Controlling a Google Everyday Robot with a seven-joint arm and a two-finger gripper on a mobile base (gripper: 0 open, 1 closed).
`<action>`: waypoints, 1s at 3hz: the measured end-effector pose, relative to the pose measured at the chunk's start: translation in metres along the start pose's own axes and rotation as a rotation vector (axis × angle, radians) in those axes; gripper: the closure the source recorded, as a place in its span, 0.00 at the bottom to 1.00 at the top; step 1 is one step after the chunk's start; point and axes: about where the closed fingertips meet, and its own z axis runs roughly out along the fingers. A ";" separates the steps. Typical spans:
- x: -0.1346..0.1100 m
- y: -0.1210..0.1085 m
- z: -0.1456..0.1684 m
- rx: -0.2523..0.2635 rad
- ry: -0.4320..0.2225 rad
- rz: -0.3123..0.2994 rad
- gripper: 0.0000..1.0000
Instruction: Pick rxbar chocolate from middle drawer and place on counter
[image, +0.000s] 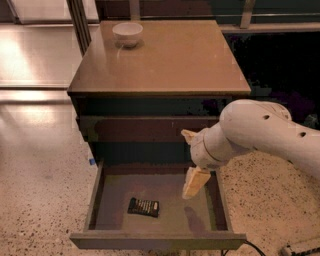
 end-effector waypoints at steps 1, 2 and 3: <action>0.000 0.000 0.000 0.000 0.000 0.000 0.00; -0.004 -0.001 0.025 -0.011 -0.014 -0.028 0.00; -0.010 0.006 0.055 -0.016 -0.038 -0.053 0.00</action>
Offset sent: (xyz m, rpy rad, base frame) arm 0.0186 0.0179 -0.0298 0.0087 -0.0087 0.0456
